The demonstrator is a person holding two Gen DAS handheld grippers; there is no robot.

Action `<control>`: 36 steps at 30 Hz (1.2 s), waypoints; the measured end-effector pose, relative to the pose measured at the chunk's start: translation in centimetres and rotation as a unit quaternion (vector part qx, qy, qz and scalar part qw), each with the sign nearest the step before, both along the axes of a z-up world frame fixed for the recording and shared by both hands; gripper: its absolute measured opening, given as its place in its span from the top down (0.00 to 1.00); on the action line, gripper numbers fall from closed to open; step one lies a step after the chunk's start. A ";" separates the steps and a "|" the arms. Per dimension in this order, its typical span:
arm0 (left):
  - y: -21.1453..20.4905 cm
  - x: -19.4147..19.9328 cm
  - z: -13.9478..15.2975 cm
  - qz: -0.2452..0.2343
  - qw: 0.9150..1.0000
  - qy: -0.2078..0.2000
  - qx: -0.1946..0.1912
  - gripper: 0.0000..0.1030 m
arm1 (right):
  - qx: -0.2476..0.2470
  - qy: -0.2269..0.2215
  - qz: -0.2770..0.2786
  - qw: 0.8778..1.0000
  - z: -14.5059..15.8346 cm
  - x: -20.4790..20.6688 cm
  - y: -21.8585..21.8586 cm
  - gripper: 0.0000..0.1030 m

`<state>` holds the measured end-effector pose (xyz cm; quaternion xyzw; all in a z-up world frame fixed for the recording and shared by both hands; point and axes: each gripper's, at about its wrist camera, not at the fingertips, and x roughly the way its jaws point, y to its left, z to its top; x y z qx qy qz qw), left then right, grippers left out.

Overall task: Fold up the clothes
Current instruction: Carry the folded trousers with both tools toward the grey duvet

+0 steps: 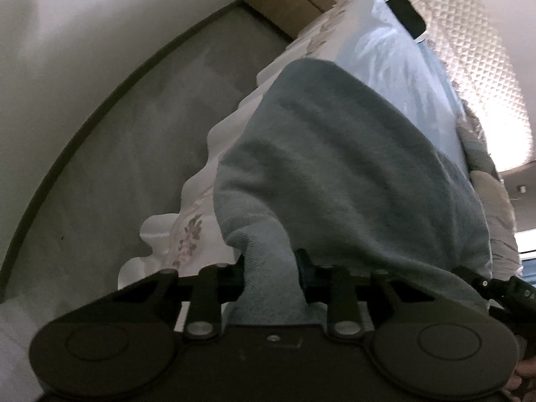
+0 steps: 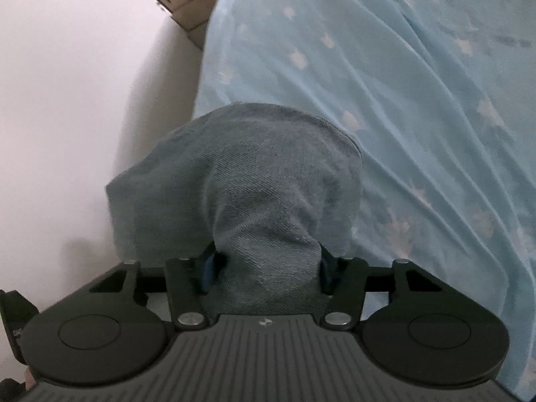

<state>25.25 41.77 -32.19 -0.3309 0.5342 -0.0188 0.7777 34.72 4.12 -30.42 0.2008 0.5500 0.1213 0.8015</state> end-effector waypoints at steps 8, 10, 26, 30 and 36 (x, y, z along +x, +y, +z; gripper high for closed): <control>0.7 -3.1 6.0 0.017 0.998 -0.050 -0.026 0.79 | 0.039 -0.037 0.009 0.999 6.8 -2.9 0.0 0.53; 0.7 -3.8 7.6 0.016 0.997 -0.063 -0.030 0.79 | 0.043 -0.051 0.014 0.998 8.4 -3.6 0.1 0.54; -6.3 -8.4 18.8 -0.013 0.989 -0.132 -0.071 0.78 | 0.057 -0.132 0.017 0.989 21.5 -10.1 -6.7 0.56; -8.7 -9.7 21.6 -0.011 0.987 -0.147 -0.068 0.78 | 0.065 -0.152 0.028 0.986 24.1 -11.2 -9.2 0.56; -13.8 -12.5 25.0 0.011 0.983 -0.171 -0.057 0.77 | 0.084 -0.178 0.044 0.980 27.0 -12.6 -13.3 0.56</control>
